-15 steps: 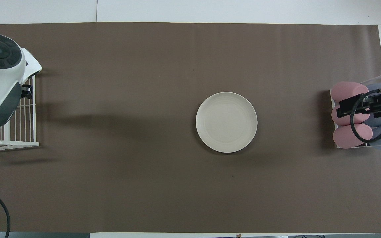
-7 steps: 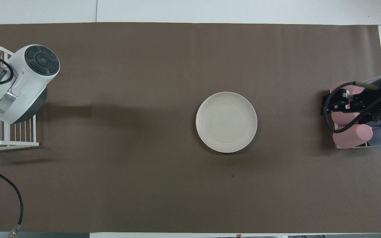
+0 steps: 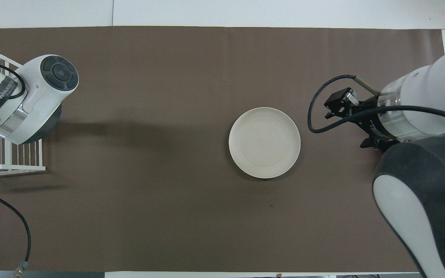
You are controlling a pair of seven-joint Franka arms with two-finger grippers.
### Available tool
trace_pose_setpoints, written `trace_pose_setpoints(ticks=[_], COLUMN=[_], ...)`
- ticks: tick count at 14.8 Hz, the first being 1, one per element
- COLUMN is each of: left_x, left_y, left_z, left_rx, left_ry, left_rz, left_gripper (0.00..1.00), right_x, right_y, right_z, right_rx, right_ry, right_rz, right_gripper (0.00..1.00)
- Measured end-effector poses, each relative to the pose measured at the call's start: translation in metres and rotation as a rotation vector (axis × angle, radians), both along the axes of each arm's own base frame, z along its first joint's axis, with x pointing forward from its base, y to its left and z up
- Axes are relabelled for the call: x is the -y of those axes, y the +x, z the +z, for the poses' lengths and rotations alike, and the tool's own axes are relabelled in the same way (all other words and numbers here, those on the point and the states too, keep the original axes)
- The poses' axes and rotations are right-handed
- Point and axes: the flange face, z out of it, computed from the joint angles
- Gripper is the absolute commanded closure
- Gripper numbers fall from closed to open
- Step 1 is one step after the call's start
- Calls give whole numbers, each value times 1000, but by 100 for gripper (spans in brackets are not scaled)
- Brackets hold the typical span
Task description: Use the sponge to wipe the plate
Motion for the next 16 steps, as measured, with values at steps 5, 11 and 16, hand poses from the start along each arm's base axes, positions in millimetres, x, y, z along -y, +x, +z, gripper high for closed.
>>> trace_pose_setpoints(ticks=[5, 11, 16], left_x=[-2, -2, 1], left_y=[-1, 1, 11], left_z=[0, 5, 57], left_rx=[14, 30, 69], left_ry=[7, 6, -129], left_rz=[28, 35, 146], left_gripper=[96, 100, 100], right_x=[-64, -132, -234], right_y=[-13, -23, -19], right_z=[4, -4, -26], right_rx=[36, 4, -53], right_ry=[74, 77, 58], right_rz=[-255, -353, -505], right_gripper=[0, 0, 0])
